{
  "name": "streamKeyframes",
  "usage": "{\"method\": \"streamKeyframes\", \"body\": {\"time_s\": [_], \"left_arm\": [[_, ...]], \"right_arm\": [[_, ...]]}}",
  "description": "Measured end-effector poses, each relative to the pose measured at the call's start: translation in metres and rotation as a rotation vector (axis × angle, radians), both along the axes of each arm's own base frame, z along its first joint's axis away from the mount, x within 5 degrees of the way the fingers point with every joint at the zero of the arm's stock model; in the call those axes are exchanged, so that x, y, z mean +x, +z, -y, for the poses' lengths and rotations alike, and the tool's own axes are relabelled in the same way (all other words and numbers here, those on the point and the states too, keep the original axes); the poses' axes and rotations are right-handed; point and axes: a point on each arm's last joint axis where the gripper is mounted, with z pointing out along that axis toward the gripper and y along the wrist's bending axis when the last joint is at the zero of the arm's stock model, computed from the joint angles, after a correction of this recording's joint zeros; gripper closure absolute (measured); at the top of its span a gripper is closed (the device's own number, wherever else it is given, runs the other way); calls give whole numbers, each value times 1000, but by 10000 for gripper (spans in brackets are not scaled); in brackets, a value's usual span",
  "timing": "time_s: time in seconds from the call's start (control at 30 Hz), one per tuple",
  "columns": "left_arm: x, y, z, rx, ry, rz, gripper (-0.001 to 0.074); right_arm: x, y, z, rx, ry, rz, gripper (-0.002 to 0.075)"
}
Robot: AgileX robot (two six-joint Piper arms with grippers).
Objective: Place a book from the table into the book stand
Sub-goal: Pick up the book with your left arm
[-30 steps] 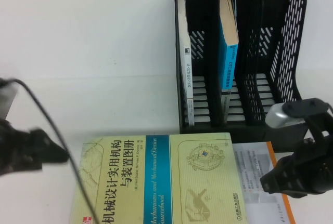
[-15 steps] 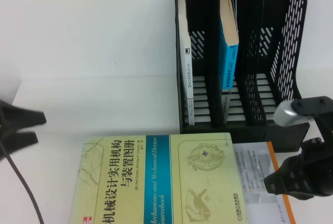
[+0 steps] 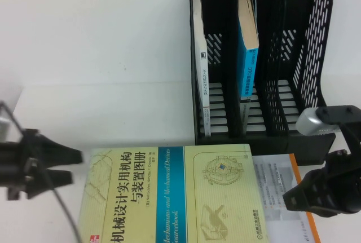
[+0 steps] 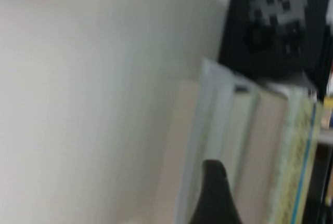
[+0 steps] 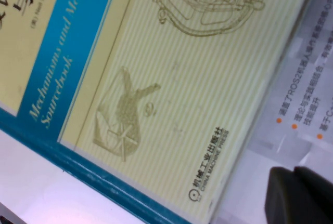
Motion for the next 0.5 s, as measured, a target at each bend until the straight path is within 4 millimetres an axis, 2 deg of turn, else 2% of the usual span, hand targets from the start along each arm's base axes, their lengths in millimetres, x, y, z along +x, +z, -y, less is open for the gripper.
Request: {"method": "streamKeyframes", "body": {"time_s": [0.13, 0.5], "left_arm": [[-9, -3, 25, -15, -82, -8, 288], [-20, -13, 31, -69, -27, -18, 288]], "right_arm": [[0, 0, 0, 3, -4, -3, 729], [0, 0, -1, 16, -12, -12, 729]]}}
